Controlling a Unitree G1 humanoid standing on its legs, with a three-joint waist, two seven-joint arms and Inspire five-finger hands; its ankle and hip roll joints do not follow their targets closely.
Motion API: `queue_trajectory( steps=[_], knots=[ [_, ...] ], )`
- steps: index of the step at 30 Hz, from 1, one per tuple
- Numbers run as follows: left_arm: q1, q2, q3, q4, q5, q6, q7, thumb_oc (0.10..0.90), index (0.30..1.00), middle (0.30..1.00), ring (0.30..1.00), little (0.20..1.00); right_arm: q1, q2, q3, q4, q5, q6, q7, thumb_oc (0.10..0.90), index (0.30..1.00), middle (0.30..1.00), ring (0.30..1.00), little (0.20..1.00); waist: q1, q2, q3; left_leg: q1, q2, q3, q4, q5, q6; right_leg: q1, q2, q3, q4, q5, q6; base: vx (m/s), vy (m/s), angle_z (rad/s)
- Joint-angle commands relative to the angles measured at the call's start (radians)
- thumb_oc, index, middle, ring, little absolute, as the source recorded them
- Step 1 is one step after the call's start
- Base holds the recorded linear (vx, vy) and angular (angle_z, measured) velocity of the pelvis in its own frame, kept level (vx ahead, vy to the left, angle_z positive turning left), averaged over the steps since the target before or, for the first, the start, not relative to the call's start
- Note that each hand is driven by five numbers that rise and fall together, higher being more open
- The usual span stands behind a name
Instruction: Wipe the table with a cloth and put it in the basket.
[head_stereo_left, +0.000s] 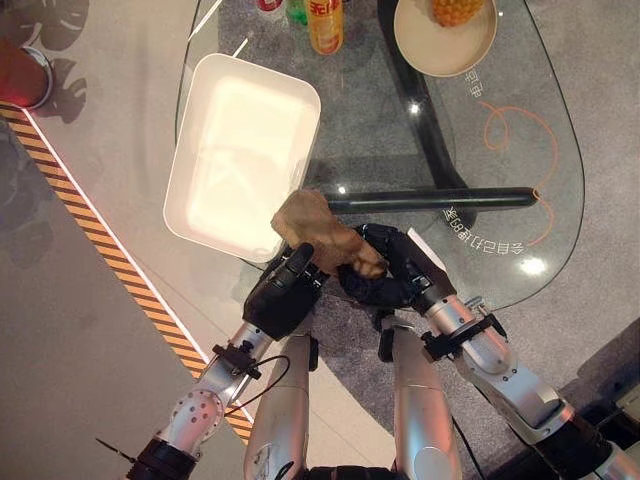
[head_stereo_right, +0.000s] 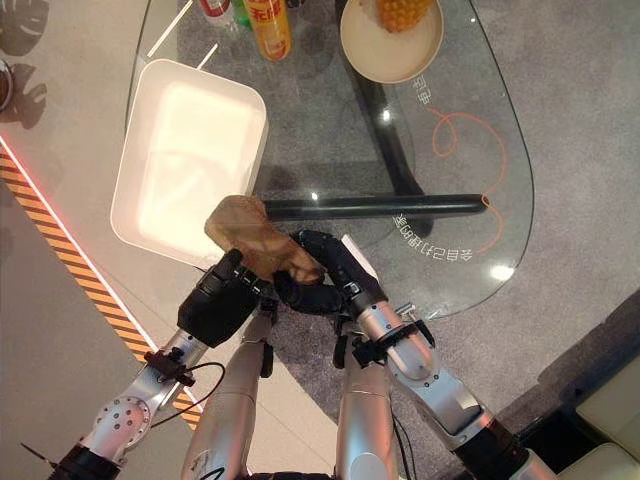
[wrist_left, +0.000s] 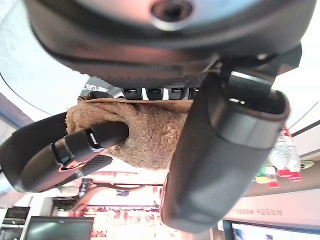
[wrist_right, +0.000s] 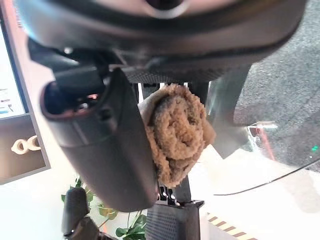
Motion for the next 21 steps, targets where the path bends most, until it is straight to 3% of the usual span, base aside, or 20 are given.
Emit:
queue_trajectory(
  steps=[1,15,17,18,19,21],
  knots=[
    [-0.002,-0.012,-0.001,-0.207,-0.024,-0.008,-0.107,0.800,0.900,0.900,0.900,0.900,-0.035,-0.005,0.041,-0.154,-0.057,-0.026,0.068,0.100,0.300,0.300,0.300,0.200,0.000,-0.015,-0.027,-0.014,-0.049,0.109,0.146,-0.130,0.049,0.048,0.063,-0.023,-0.159,0.112,0.005,0.00,0.000,0.00],
    [-0.015,-0.005,0.008,-0.186,-0.034,-0.037,0.018,0.800,0.900,0.900,0.900,0.900,-0.097,-0.043,0.077,-0.159,-0.095,0.009,0.149,0.100,0.300,0.300,0.300,0.200,0.012,-0.023,-0.027,-0.017,-0.055,0.098,0.139,-0.125,0.051,0.049,0.062,-0.030,-0.168,0.117,0.008,0.00,-0.001,0.00],
    [-0.012,-0.013,0.013,-0.182,-0.037,-0.053,0.041,0.572,0.705,0.705,0.705,0.672,-0.099,-0.038,0.075,-0.156,-0.090,0.012,0.131,0.100,0.300,0.300,0.300,0.200,0.014,-0.025,-0.027,-0.018,-0.057,0.094,0.140,-0.125,0.050,0.049,0.062,-0.031,-0.169,0.117,0.008,0.00,-0.009,0.04],
    [-0.011,-0.015,0.014,-0.182,-0.037,-0.054,0.043,0.138,0.333,0.333,0.333,0.238,-0.099,-0.037,0.075,-0.155,-0.091,0.011,0.130,0.100,0.300,0.300,0.300,0.200,0.014,-0.025,-0.027,-0.018,-0.057,0.094,0.141,-0.125,0.051,0.049,0.062,-0.031,-0.168,0.117,0.009,0.00,0.000,0.00],
    [-0.010,-0.019,0.016,-0.182,-0.038,-0.056,0.045,0.100,0.300,0.300,0.300,0.200,-0.098,-0.034,0.073,-0.152,-0.096,0.011,0.128,0.100,0.300,0.300,0.300,0.200,0.015,-0.025,-0.027,-0.019,-0.057,0.094,0.142,-0.125,0.051,0.048,0.062,-0.031,-0.167,0.117,0.009,0.00,0.000,0.00],
    [-0.001,-0.028,0.021,-0.187,-0.038,-0.059,0.047,0.100,0.300,0.300,0.300,0.200,-0.087,-0.035,0.065,-0.153,-0.100,0.004,0.123,0.100,0.300,0.300,0.300,0.200,0.016,-0.025,-0.027,-0.020,-0.058,0.093,0.140,-0.125,0.051,0.049,0.061,-0.033,-0.170,0.117,0.009,0.00,0.000,0.00]
  ],
)
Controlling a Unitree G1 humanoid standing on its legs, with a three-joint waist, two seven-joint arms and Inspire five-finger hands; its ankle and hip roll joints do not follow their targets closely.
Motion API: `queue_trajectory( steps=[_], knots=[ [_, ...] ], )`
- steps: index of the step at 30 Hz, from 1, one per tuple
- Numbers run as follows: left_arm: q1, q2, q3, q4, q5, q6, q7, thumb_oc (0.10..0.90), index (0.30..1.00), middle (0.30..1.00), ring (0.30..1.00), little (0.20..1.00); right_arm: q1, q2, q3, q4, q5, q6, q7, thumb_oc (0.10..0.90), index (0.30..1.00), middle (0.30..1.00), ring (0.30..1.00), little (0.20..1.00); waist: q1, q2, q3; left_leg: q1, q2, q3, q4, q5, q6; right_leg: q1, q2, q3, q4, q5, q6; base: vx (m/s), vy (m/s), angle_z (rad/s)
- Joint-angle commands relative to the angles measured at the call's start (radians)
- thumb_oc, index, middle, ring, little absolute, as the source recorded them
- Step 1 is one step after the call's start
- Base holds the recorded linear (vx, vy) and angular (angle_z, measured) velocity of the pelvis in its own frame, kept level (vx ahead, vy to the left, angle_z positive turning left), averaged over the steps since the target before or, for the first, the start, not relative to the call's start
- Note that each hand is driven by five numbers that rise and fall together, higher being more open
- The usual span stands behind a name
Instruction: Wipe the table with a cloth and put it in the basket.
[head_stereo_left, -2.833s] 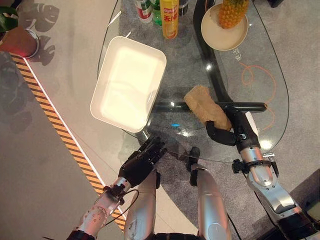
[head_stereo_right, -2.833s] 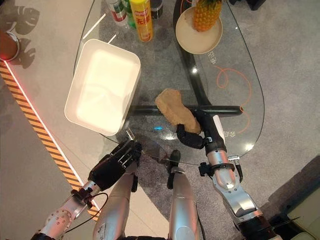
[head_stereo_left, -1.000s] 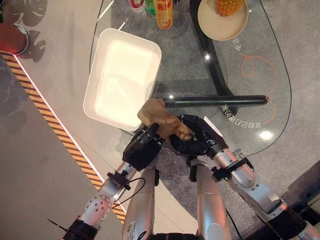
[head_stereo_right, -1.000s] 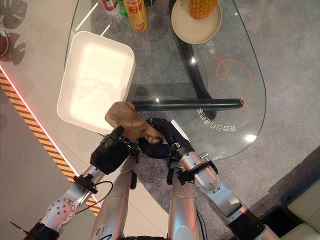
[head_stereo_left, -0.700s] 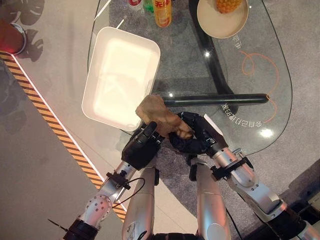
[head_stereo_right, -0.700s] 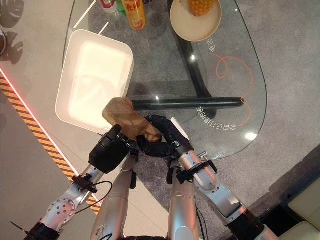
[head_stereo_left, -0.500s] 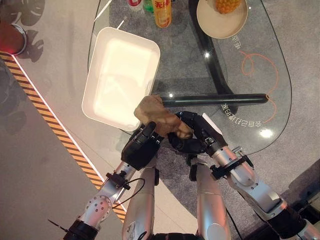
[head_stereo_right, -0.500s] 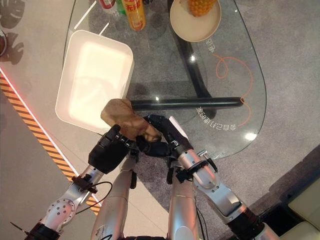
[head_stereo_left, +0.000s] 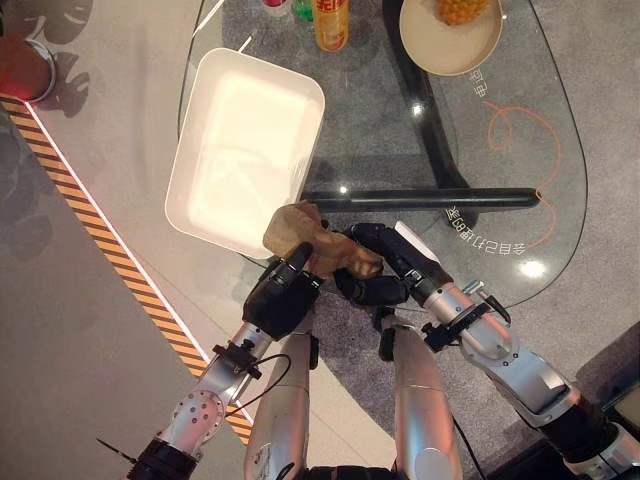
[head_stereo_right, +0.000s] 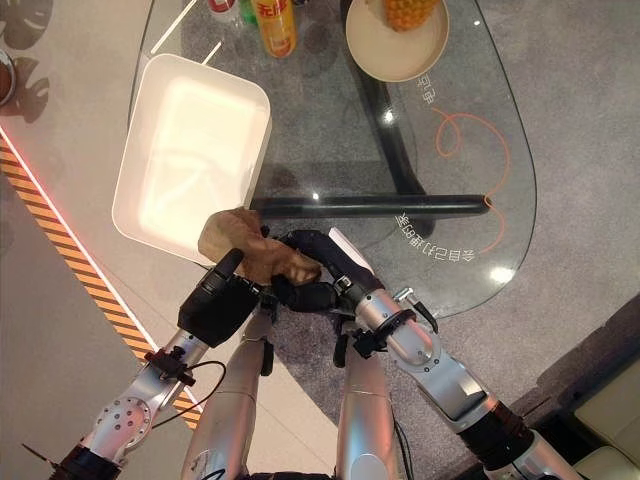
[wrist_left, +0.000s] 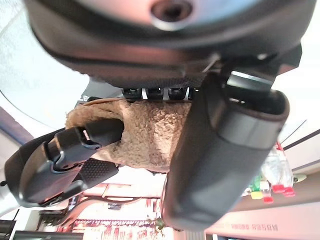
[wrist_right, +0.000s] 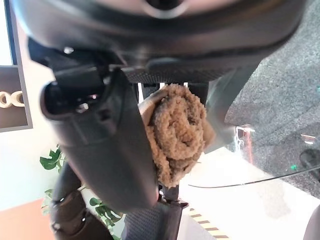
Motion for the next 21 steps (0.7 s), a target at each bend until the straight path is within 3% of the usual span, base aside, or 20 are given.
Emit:
queue_trajectory(
  steps=[1,21],
  knots=[
    [0.006,-0.024,0.030,-0.189,-0.043,-0.040,-0.068,0.100,0.300,0.300,0.300,0.200,-0.003,0.003,0.046,-0.154,-0.006,-0.093,0.043,0.100,0.300,0.300,0.300,0.200,-0.002,-0.026,-0.027,-0.006,-0.058,0.105,0.130,-0.127,0.054,0.057,0.063,-0.020,-0.183,0.123,0.011,0.00,0.000,0.00],
    [0.015,-0.053,0.036,-0.186,-0.056,-0.063,-0.071,0.100,0.300,0.300,0.300,0.200,0.023,0.018,0.014,-0.149,-0.004,-0.101,0.008,0.100,0.300,0.300,0.300,0.200,-0.002,-0.040,-0.027,0.013,-0.053,0.121,0.116,-0.129,0.053,0.075,0.061,-0.030,-0.202,0.127,0.016,0.00,0.000,0.00]
  ],
)
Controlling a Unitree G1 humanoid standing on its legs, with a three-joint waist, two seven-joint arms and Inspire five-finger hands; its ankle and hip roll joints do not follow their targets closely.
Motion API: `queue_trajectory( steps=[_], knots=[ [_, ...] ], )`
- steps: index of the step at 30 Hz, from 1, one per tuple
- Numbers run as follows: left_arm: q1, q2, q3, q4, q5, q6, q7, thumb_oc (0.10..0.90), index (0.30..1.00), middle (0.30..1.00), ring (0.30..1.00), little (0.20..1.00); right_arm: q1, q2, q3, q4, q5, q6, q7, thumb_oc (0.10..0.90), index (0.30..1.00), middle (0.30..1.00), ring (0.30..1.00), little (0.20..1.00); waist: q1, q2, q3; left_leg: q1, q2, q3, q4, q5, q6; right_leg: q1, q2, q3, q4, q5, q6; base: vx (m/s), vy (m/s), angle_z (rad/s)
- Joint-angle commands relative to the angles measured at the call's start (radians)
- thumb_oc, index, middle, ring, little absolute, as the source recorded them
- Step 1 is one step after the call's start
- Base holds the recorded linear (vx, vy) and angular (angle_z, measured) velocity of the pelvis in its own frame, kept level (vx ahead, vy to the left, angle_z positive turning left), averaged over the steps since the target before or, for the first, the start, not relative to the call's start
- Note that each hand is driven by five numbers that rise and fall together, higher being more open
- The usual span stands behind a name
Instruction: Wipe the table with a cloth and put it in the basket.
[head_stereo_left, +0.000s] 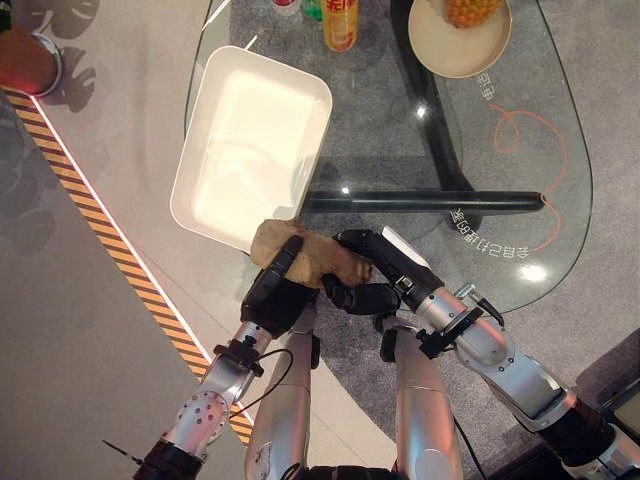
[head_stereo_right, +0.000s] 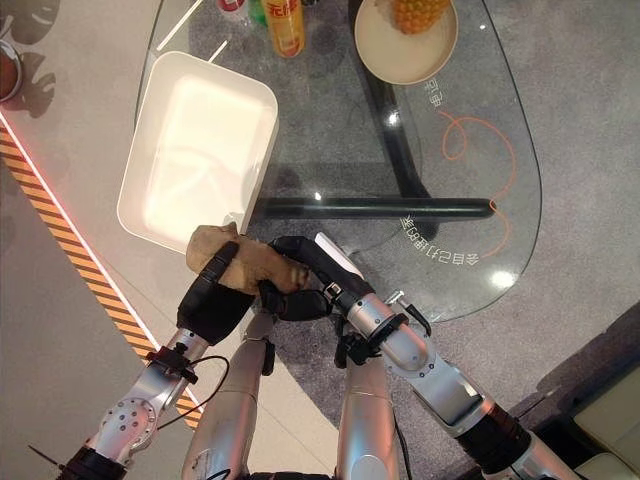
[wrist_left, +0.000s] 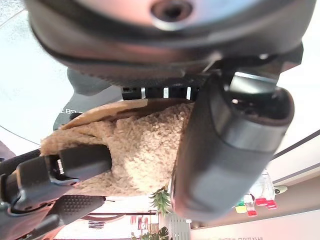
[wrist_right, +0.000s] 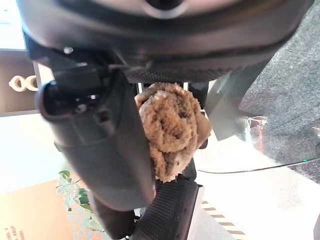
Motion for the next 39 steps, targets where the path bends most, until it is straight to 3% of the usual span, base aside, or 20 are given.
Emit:
queue_trajectory(
  steps=[1,2,3,4,5,39],
  knots=[
    [0.011,-0.026,0.031,-0.188,-0.055,-0.014,-0.120,0.100,0.300,0.300,0.300,0.200,0.022,0.017,-0.005,-0.117,0.021,-0.078,-0.014,0.100,0.300,0.300,0.300,0.200,-0.002,-0.038,-0.026,0.013,-0.050,0.124,0.113,-0.130,0.054,0.073,0.065,-0.025,-0.204,0.126,0.016,0.00,0.000,0.00],
    [0.011,-0.026,0.032,-0.188,-0.055,-0.013,-0.120,0.100,0.300,0.300,0.300,0.200,0.023,0.017,-0.006,-0.117,0.020,-0.077,-0.015,0.100,0.300,0.300,0.300,0.200,-0.002,-0.038,-0.026,0.013,-0.050,0.125,0.113,-0.130,0.053,0.073,0.065,-0.026,-0.204,0.126,0.016,0.00,0.000,0.00],
    [0.011,-0.030,0.038,-0.185,-0.053,-0.010,-0.122,0.100,0.300,0.300,0.300,0.200,0.023,0.018,-0.010,-0.115,0.011,-0.073,-0.035,0.331,0.498,0.498,0.498,0.431,-0.002,-0.039,-0.026,0.014,-0.049,0.126,0.111,-0.131,0.053,0.073,0.065,-0.026,-0.204,0.125,0.016,0.00,0.000,0.00],
    [0.011,-0.031,0.038,-0.183,-0.052,-0.011,-0.124,0.100,0.300,0.300,0.300,0.200,0.025,0.017,-0.011,-0.115,0.005,-0.073,-0.047,0.671,0.789,0.789,0.789,0.771,-0.003,-0.039,-0.026,0.015,-0.049,0.127,0.111,-0.131,0.053,0.073,0.066,-0.026,-0.204,0.125,0.016,0.00,0.000,0.00],
    [0.013,-0.034,0.039,-0.184,-0.048,-0.011,-0.123,0.100,0.300,0.300,0.300,0.200,0.028,0.016,-0.016,-0.114,-0.001,-0.075,-0.056,0.800,0.900,0.900,0.900,0.900,-0.003,-0.039,-0.026,0.014,-0.049,0.127,0.113,-0.132,0.053,0.073,0.065,-0.025,-0.203,0.124,0.016,0.00,0.000,0.00],
    [0.079,-0.026,0.088,-0.195,-0.033,0.010,-0.138,0.100,0.300,0.300,0.300,0.200,0.166,-0.013,-0.222,-0.154,-0.066,-0.129,-0.285,0.800,0.900,0.900,0.900,0.900,-0.017,-0.056,-0.026,0.021,-0.034,0.143,0.111,-0.148,0.056,0.072,0.073,-0.016,-0.194,0.116,0.026,0.00,0.000,0.00]
  ],
)
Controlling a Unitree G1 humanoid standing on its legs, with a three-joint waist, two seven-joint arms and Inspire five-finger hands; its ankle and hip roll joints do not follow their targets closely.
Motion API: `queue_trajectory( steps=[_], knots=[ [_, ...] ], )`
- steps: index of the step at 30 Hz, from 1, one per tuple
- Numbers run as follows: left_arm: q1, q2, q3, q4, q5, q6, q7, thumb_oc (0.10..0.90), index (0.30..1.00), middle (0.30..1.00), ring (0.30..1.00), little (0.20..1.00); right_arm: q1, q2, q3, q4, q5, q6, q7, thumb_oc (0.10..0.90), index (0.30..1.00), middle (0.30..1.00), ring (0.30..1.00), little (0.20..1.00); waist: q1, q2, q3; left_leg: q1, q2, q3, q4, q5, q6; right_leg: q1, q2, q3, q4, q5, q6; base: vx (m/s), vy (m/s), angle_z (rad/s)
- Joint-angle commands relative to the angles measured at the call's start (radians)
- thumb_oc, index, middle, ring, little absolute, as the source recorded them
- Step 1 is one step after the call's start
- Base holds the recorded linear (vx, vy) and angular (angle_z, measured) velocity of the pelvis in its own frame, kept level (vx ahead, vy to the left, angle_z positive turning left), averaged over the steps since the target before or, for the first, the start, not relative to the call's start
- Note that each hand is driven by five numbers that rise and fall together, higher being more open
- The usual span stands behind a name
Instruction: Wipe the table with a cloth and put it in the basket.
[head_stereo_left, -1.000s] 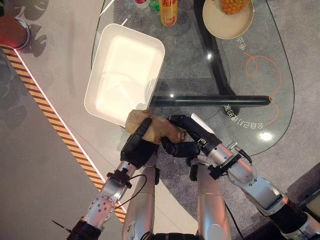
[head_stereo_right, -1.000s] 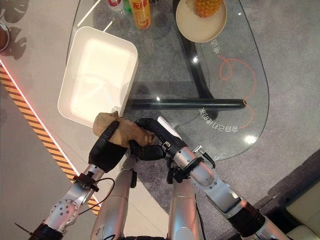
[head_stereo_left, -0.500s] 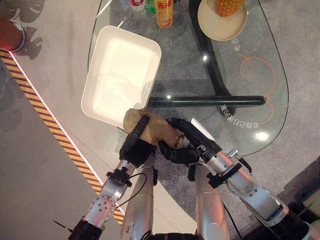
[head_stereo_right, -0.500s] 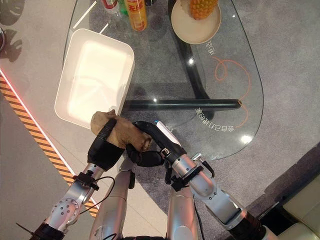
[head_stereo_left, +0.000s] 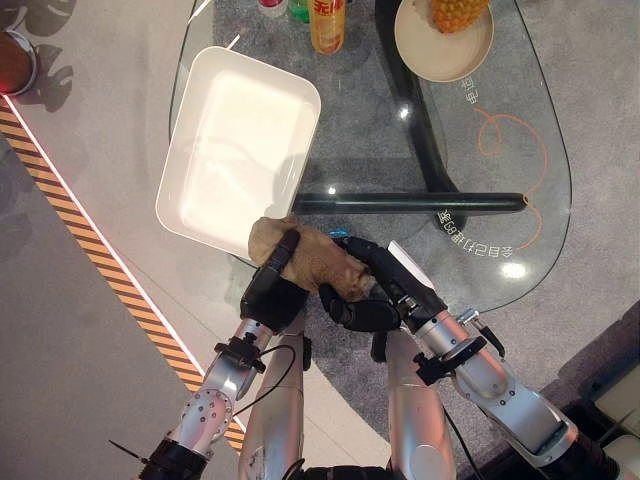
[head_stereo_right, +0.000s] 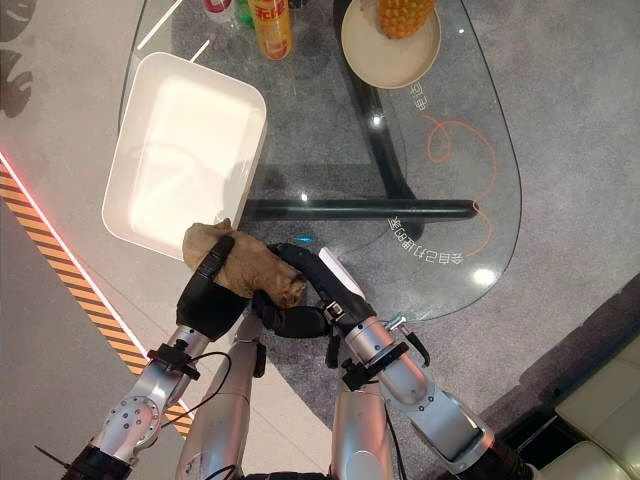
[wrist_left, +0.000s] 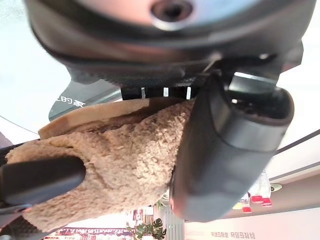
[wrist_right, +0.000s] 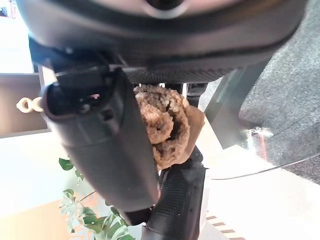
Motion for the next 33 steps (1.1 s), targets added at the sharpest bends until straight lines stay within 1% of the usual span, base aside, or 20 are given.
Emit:
queue_trajectory(
  steps=[1,10,16,30,33],
  knots=[
    [0.087,0.006,0.072,-0.196,-0.034,0.014,-0.139,0.100,0.300,0.300,0.300,0.200,0.007,-0.042,-0.232,-0.050,-0.017,-0.074,-0.170,0.800,0.900,0.900,0.900,0.900,0.004,-0.011,-0.026,0.011,-0.035,0.140,0.116,-0.145,0.050,0.056,0.071,-0.017,-0.174,0.115,0.023,0.00,0.000,0.00],
    [0.094,0.005,0.081,-0.192,-0.034,0.015,-0.148,0.100,0.300,0.300,0.300,0.200,0.020,-0.039,-0.247,-0.047,-0.029,-0.085,-0.184,0.800,0.900,0.900,0.900,0.900,0.003,-0.011,-0.026,0.007,-0.034,0.142,0.117,-0.147,0.050,0.049,0.071,-0.017,-0.170,0.115,0.026,0.00,0.000,0.00],
    [0.099,0.011,0.089,-0.193,-0.035,0.011,-0.150,0.100,0.300,0.300,0.300,0.200,0.028,-0.044,-0.266,-0.054,-0.038,-0.083,-0.200,0.800,0.900,0.900,0.900,0.900,0.003,-0.017,-0.026,0.007,-0.032,0.144,0.116,-0.149,0.050,0.051,0.072,-0.018,-0.172,0.113,0.027,0.00,0.000,0.00],
    [0.107,0.016,0.099,-0.207,-0.036,0.008,-0.139,0.100,0.300,0.300,0.300,0.200,0.048,-0.040,-0.299,-0.063,-0.018,-0.102,-0.242,0.800,0.900,0.900,0.900,0.900,0.001,-0.023,-0.026,-0.001,-0.027,0.143,0.118,-0.152,0.051,0.041,0.076,-0.017,-0.167,0.113,0.030,0.00,0.000,0.00],
    [0.107,0.015,0.100,-0.208,-0.034,0.010,-0.135,0.100,0.300,0.300,0.300,0.200,0.050,-0.037,-0.305,-0.065,-0.062,-0.090,-0.267,0.800,0.900,0.900,0.900,0.900,0.000,-0.023,-0.026,-0.004,-0.027,0.143,0.121,-0.153,0.050,0.038,0.076,-0.017,-0.164,0.112,0.031,0.00,0.000,0.00]
  ],
)
